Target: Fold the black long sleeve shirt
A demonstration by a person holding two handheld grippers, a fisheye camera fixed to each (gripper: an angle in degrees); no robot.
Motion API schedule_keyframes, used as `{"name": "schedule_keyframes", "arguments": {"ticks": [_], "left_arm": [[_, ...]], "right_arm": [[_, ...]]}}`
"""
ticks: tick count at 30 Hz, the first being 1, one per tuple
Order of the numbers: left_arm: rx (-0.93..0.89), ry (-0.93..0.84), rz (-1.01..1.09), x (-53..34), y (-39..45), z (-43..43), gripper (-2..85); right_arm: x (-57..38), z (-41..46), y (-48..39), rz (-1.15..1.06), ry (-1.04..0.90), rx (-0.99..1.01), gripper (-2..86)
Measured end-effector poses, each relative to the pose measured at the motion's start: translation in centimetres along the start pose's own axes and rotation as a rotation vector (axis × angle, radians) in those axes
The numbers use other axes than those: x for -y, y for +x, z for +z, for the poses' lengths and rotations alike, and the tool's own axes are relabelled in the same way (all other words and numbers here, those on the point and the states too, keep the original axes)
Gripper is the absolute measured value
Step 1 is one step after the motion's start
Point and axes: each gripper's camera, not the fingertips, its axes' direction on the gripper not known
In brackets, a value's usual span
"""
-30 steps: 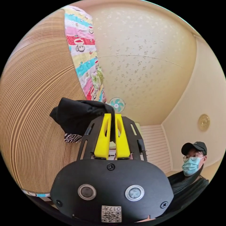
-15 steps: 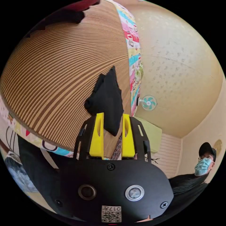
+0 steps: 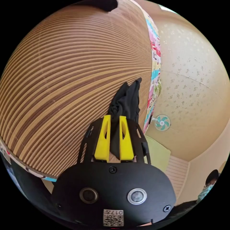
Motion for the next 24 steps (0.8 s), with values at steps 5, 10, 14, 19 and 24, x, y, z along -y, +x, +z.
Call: {"name": "schedule_keyframes", "arguments": {"ticks": [5, 10, 14, 19, 24], "left_arm": [[0.089, -0.096, 0.608, -4.4, 17.5, 4.7, 5.3], [0.115, -0.388, 1.022, -15.6, 26.9, 15.5, 4.5], [0.174, -0.705, 1.183, -24.3, 26.5, 24.6, 6.1], [0.144, -0.688, 1.064, -24.4, 22.7, 23.3, 9.5], [0.326, -0.422, 0.747, -16.0, 16.8, 17.9, 15.5]], "right_arm": [[-3.1, -1.9, 3.7, 0.101, -0.001, 0.058, 0.6], [-6.3, -3.1, 8.9, 0.263, 0.025, 0.119, 0.7], [-7.9, -3.4, 12.1, 0.366, 0.046, 0.177, 1.1], [-8.4, -3.4, 14.2, 0.408, 0.057, 0.274, 2.8], [-8.5, -2.6, 16.0, 0.453, 0.072, 0.385, 6.6]]}}
